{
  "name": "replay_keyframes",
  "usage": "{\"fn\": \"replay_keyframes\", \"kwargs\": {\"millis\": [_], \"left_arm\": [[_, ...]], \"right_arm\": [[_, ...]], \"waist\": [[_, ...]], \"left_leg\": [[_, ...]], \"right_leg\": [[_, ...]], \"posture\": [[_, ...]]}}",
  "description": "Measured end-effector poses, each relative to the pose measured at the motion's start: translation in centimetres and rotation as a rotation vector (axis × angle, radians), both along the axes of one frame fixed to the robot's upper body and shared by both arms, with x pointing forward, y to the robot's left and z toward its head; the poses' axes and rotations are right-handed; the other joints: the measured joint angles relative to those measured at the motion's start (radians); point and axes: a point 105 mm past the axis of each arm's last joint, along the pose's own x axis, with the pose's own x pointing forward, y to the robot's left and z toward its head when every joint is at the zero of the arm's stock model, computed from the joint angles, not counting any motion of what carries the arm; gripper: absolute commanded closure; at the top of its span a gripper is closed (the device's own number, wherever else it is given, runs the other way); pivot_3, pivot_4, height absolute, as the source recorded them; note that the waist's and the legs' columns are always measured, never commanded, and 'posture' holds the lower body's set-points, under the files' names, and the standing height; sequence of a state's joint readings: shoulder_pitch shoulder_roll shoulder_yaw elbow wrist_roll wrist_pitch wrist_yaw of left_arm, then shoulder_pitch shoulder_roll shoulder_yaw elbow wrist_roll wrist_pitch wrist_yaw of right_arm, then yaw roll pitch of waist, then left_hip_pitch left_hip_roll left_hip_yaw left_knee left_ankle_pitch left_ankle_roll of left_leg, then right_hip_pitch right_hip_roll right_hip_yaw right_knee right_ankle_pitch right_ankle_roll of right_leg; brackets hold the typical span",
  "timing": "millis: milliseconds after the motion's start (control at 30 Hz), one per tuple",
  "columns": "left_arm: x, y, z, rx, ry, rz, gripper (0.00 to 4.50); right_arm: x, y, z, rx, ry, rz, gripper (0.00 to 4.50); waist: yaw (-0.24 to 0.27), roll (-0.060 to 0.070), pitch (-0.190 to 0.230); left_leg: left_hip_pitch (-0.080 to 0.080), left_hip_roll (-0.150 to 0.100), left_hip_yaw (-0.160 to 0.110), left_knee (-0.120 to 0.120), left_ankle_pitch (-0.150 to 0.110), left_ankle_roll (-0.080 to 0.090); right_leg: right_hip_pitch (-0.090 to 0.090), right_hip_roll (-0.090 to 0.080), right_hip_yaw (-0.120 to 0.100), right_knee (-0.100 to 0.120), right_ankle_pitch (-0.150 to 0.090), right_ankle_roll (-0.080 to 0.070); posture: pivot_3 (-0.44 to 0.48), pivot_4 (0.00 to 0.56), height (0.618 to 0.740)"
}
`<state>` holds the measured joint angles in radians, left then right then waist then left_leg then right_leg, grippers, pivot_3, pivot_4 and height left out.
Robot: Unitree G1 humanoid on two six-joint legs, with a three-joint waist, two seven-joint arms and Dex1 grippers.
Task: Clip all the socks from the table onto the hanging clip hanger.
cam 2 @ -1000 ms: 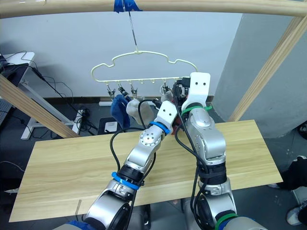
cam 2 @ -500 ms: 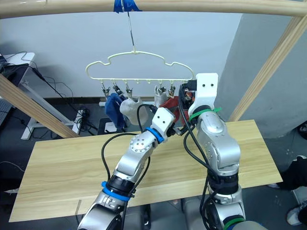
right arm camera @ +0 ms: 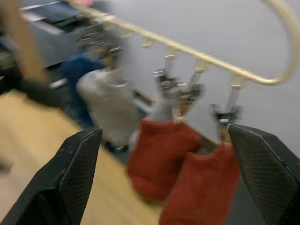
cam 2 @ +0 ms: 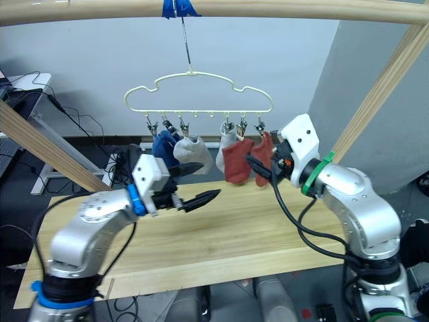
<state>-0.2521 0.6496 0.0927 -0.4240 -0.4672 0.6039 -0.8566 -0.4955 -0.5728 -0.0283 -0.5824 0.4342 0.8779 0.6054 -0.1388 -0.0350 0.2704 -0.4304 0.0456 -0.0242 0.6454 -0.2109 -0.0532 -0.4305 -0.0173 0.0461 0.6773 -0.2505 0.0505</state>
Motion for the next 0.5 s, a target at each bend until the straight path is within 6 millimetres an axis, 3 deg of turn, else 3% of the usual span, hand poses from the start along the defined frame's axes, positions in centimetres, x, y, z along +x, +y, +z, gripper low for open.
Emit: {"fn": "replay_keyframes", "kwargs": {"millis": [67,233,500], "left_arm": [[0.1,3.0,0.5,0.073,0.003,0.071,0.00],[1.3,8.3,0.9,0.201,0.012,0.242,0.00],[2.3,11.5,0.4,0.215,0.054,0.315,0.00]], "right_arm": [[-0.2,-1.2,0.3,-0.039,-0.005,0.024,0.04],[-0.3,-2.7,0.7,-0.094,-0.020,0.060,0.04],[0.0,-4.7,0.6,-0.119,-0.011,0.071,0.04]], "waist": [[0.000,0.000,0.000],[0.003,0.000,0.000],[0.011,-0.001,0.000]], "left_leg": [[0.000,0.000,0.000,0.000,0.000,0.000],[0.000,0.000,0.000,0.000,0.000,0.000],[-0.001,0.000,0.001,0.000,0.000,0.000]], "right_leg": [[0.000,0.000,0.000,0.000,0.000,-0.001],[0.000,0.000,0.000,0.000,0.000,-0.001],[-0.001,-0.001,0.000,0.000,0.000,-0.001]], "posture": [[-0.137,0.188,0.740],[-0.128,0.178,0.740],[-0.116,0.174,0.740]]}}
